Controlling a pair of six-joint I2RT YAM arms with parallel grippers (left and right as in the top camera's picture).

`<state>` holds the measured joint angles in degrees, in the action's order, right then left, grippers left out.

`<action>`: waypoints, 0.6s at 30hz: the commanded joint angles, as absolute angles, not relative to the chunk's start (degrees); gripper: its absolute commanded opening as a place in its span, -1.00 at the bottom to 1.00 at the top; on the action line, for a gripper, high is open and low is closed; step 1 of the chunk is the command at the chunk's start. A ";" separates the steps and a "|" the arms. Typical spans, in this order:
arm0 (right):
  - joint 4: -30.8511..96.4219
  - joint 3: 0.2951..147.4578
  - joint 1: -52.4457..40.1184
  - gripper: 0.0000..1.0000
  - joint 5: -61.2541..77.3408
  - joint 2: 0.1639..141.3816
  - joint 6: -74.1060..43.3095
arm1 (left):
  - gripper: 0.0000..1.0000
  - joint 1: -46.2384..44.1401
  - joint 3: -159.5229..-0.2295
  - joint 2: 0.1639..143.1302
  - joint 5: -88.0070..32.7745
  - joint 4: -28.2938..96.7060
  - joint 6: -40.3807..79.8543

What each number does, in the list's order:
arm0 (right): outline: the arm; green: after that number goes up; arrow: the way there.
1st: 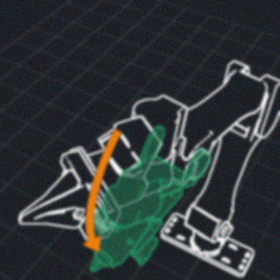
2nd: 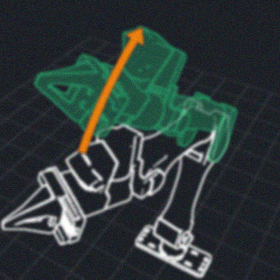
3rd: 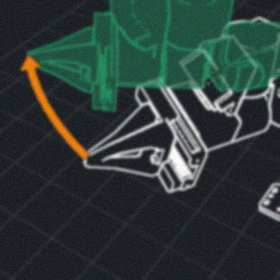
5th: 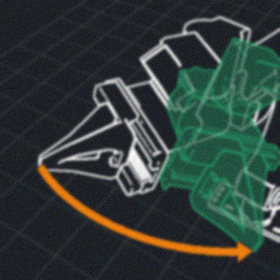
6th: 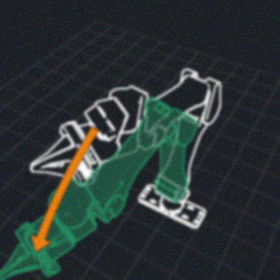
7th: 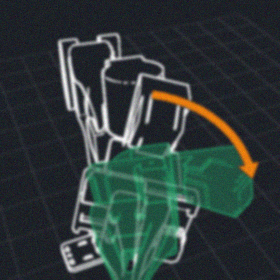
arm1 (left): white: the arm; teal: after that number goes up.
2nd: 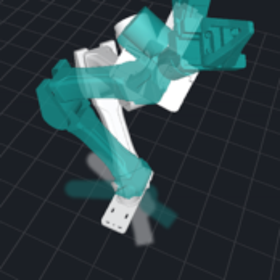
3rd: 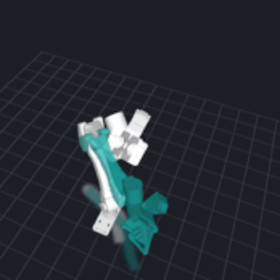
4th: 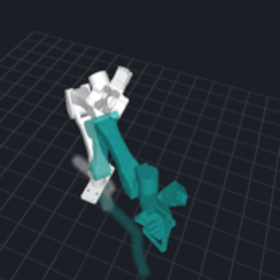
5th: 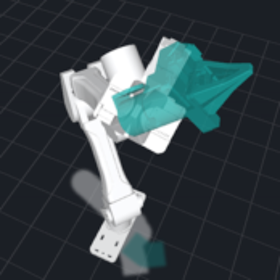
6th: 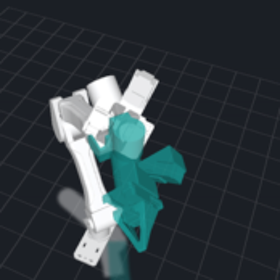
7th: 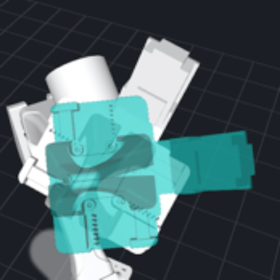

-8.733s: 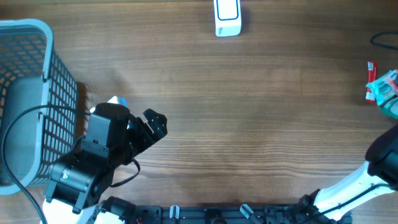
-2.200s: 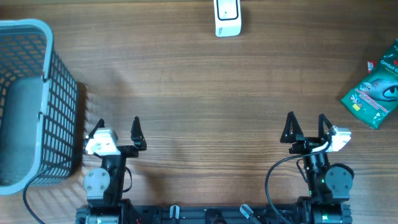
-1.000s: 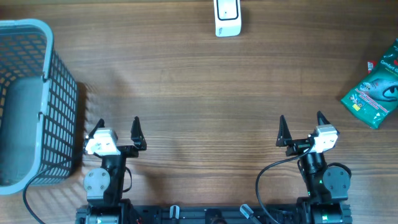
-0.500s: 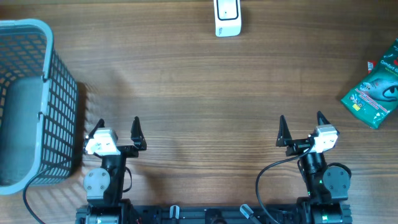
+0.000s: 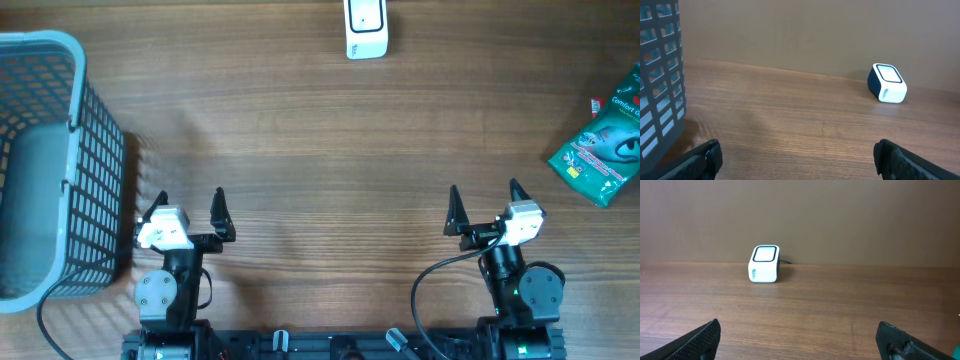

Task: Scan the item barcode

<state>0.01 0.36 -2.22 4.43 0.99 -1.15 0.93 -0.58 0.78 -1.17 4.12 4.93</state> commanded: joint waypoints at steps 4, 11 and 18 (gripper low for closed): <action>-0.12 0.30 -2.17 0.99 4.29 0.21 -0.14 | 1.00 1.45 -0.34 0.34 -1.83 4.38 3.62; -0.12 0.30 -2.17 0.98 4.29 0.21 -0.16 | 1.00 1.45 -0.32 0.34 -1.85 4.38 3.62; -0.12 0.30 -2.17 0.97 4.29 0.21 -0.16 | 1.00 1.45 -0.32 0.34 -1.83 4.36 3.62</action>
